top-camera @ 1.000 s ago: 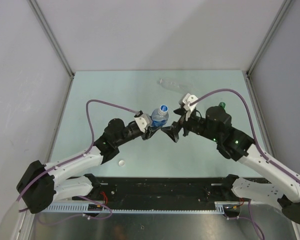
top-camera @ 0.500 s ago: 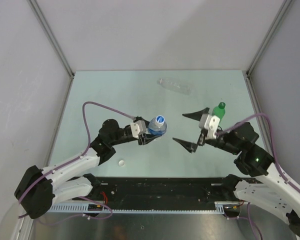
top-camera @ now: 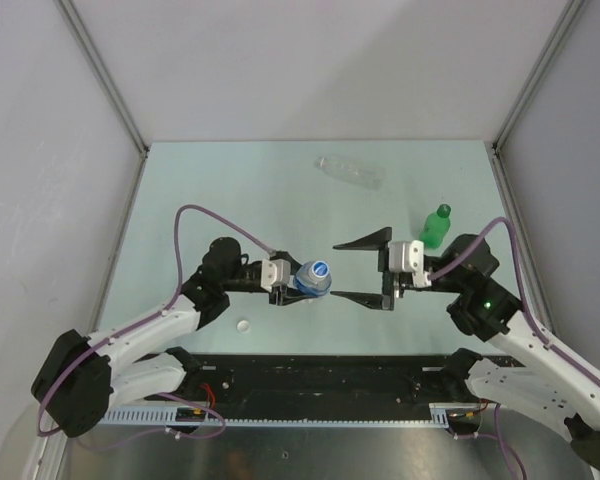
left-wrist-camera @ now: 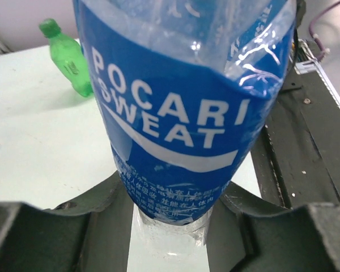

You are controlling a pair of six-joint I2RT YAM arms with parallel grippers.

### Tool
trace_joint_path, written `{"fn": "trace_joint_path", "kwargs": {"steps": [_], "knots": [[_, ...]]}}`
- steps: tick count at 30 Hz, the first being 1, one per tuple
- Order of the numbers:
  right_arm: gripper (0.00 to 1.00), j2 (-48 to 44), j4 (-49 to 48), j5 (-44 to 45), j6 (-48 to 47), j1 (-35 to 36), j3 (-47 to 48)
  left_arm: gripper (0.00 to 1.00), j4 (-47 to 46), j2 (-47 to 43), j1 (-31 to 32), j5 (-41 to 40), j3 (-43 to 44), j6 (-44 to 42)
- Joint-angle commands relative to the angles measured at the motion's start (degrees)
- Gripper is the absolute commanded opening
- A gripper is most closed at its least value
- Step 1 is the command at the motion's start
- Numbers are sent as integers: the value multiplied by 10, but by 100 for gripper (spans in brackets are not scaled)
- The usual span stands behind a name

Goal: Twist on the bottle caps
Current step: Screw the bottle cap onto the plastic bottle.

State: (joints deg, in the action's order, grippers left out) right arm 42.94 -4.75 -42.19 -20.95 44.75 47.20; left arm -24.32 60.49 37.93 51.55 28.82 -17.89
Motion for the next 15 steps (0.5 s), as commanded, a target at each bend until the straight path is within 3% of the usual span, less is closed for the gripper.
{"fn": "trace_joint_path", "kwargs": {"steps": [1, 15], "knots": [[78, 30, -65, -32, 84, -2, 17, 0, 25, 8, -3, 43, 9, -37], [65, 71, -70, -72, 128, 8, 33, 0, 27, 16, -3, 50, 12, -44]]}}
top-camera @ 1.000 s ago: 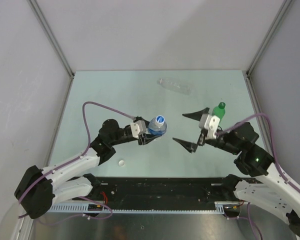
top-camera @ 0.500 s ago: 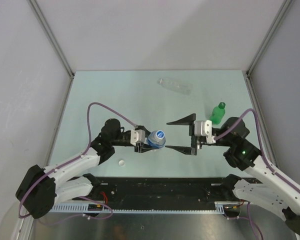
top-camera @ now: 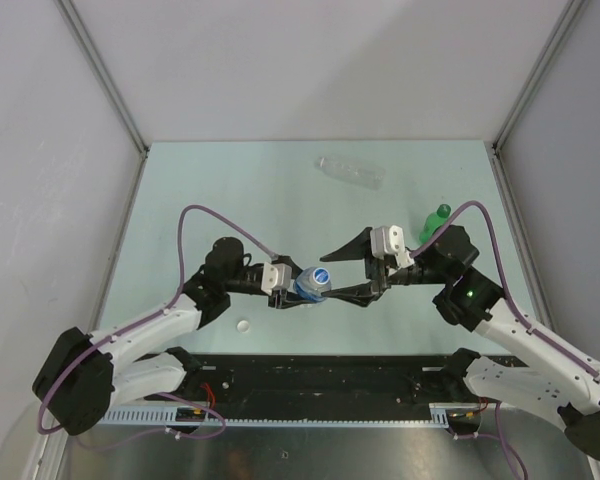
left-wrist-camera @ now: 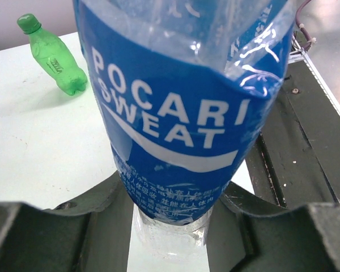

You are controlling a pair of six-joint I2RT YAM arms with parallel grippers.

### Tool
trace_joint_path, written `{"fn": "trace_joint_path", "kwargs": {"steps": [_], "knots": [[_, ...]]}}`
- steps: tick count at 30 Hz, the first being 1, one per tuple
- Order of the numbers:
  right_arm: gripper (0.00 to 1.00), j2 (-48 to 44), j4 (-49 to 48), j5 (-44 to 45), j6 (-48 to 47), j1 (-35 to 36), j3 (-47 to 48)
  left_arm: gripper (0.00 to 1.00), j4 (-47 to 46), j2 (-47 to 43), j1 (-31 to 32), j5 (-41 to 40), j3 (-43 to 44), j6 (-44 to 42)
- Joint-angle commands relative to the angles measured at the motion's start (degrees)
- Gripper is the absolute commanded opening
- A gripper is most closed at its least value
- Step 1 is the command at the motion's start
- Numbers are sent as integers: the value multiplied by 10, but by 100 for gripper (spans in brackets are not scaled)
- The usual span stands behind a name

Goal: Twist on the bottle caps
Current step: Screw the bottle cap onto the plastic bottle.

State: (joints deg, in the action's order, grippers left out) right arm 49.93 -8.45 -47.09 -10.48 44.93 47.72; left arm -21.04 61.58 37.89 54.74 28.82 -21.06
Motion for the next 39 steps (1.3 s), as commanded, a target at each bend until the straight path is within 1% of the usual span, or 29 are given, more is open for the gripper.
{"fn": "trace_joint_path", "kwargs": {"steps": [1, 5, 11, 18, 22, 25, 27, 31, 34, 37, 39], "knots": [[65, 3, -34, -24, 24, 7, 27, 0, -6, 6, -3, 18, 12, -13], [64, 7, -36, -30, 23, 10, 28, 0, -6, 8, -3, 18, 13, -13], [57, 10, -32, -24, 25, 12, 28, 0, -6, 2, -3, 20, 13, -12], [40, 11, -29, -28, 29, 13, 28, 0, -6, 2, -3, 11, 16, -8], [33, 13, -11, -9, 29, 12, 28, 0, -7, -18, -3, -18, 23, -5], [26, 15, 2, 15, 33, 13, 28, 0, -7, -47, -3, -52, 28, -1], [24, 18, 12, 36, 34, 15, 28, 0, -7, -63, -3, -85, 35, 11], [22, 36, 37, 105, 37, 19, 27, 0, -12, -79, -2, -142, 51, 39], [22, 53, 42, 181, 67, 20, 28, 0, -23, -78, -1, -180, 61, 58], [22, 68, 50, 252, 91, 20, 28, 0, -31, -68, 7, -255, 68, 72], [22, 77, 57, 295, 99, 21, 27, 0, -41, -55, 16, -326, 76, 87]]}}
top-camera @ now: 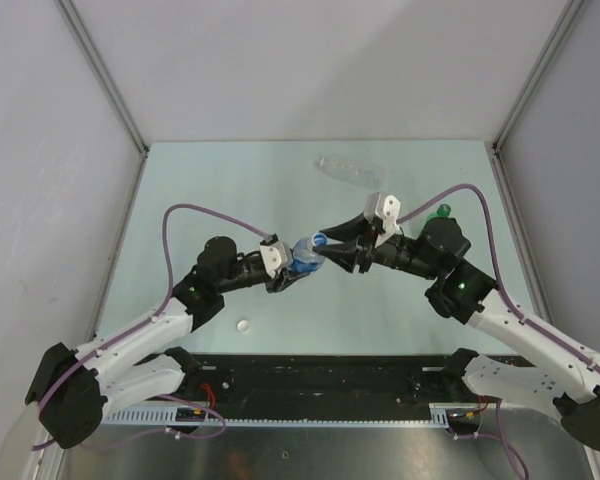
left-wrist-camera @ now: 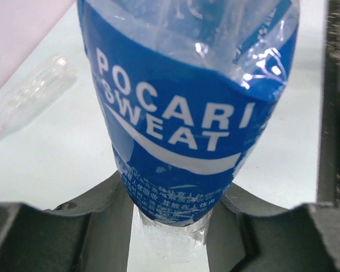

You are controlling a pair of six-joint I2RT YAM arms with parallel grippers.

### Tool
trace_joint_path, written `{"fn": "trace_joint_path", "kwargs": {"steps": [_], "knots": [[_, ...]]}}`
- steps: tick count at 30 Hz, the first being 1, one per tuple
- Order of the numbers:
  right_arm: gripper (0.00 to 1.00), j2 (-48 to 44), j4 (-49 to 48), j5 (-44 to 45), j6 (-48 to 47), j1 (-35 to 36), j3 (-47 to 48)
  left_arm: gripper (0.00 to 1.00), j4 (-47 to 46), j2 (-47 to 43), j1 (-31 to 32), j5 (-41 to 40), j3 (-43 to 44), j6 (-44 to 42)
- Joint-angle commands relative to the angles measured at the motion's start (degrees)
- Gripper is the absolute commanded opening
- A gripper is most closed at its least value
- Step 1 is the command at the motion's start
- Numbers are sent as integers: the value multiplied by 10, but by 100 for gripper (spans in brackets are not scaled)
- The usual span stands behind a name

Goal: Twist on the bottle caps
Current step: Screw the bottle cap onto the plastic bottle.

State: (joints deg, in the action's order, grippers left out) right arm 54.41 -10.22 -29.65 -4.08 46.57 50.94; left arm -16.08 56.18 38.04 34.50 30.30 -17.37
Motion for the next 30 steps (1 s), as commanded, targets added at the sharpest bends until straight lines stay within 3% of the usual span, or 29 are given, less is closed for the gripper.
{"fn": "trace_joint_path", "kwargs": {"steps": [1, 7, 13, 20, 30], "knots": [[22, 38, 79, 146, 43, 5, -5, 0, -99, 7, 18, -164, 65, 65], [23, 83, 80, 300, 108, 9, -4, 0, -138, 71, 45, -259, 94, 82], [28, 108, 108, 387, 181, 7, 3, 0, -208, 115, 65, -259, 96, 96], [40, 104, 109, 387, 210, 7, 8, 0, -246, 138, 68, -259, 88, 119], [50, 77, 78, 368, 202, 7, 16, 0, -251, 138, 68, -259, 63, 129]]}}
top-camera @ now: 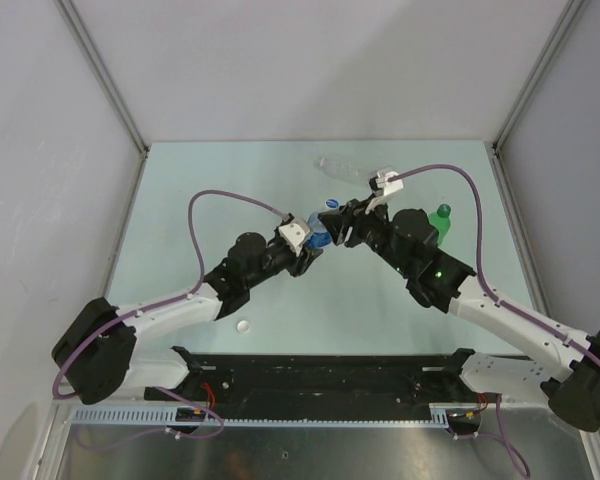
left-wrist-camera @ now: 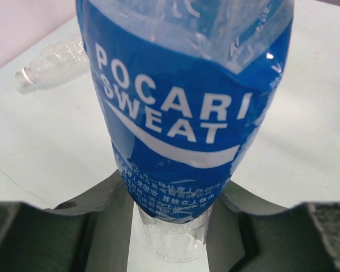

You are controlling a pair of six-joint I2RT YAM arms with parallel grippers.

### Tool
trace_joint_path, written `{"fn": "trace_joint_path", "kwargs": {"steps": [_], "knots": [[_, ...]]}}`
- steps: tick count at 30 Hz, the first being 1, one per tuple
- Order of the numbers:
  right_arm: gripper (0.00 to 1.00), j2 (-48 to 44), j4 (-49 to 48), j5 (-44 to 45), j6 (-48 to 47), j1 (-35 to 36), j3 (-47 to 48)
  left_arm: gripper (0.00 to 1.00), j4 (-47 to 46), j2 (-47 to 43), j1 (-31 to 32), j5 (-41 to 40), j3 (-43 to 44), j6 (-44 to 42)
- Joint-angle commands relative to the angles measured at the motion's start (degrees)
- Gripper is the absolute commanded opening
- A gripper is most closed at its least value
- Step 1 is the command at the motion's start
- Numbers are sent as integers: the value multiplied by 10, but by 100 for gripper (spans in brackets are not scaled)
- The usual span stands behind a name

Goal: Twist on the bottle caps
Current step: Screw the bottle cap onto the plastic bottle.

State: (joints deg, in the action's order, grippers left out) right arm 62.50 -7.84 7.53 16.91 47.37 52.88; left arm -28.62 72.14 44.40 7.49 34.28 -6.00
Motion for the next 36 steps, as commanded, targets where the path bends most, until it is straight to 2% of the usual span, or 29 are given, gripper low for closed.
{"fn": "trace_joint_path", "kwargs": {"steps": [1, 4, 9, 15, 19, 23, 26, 33, 36], "knots": [[52, -6, 53, -9, -9, -1, -3, 0, -126, -22, 4, 11, 22, 18], [61, -13, 53, -27, -16, -1, -3, 0, -126, -24, 4, 11, 19, 20], [82, -42, 72, -59, -65, -1, -3, 0, -126, -35, 4, 19, 11, 14], [98, -95, 76, -193, -154, -2, -4, 0, -126, -42, 3, 41, -2, 7], [99, -135, 95, -262, -200, -2, -5, 0, -126, -46, 1, 72, -10, 0], [99, -167, 104, -263, -200, -10, -6, 0, -126, -56, -4, 111, -28, -14], [99, -180, 91, -270, -166, -24, -6, 0, -126, -62, -10, 159, -49, -27], [99, -154, -11, -275, -36, -36, -6, 0, -120, -59, -15, 282, -74, -41], [99, -138, -50, -289, 9, -45, -6, 0, -118, -60, -16, 299, -74, -41]]}}
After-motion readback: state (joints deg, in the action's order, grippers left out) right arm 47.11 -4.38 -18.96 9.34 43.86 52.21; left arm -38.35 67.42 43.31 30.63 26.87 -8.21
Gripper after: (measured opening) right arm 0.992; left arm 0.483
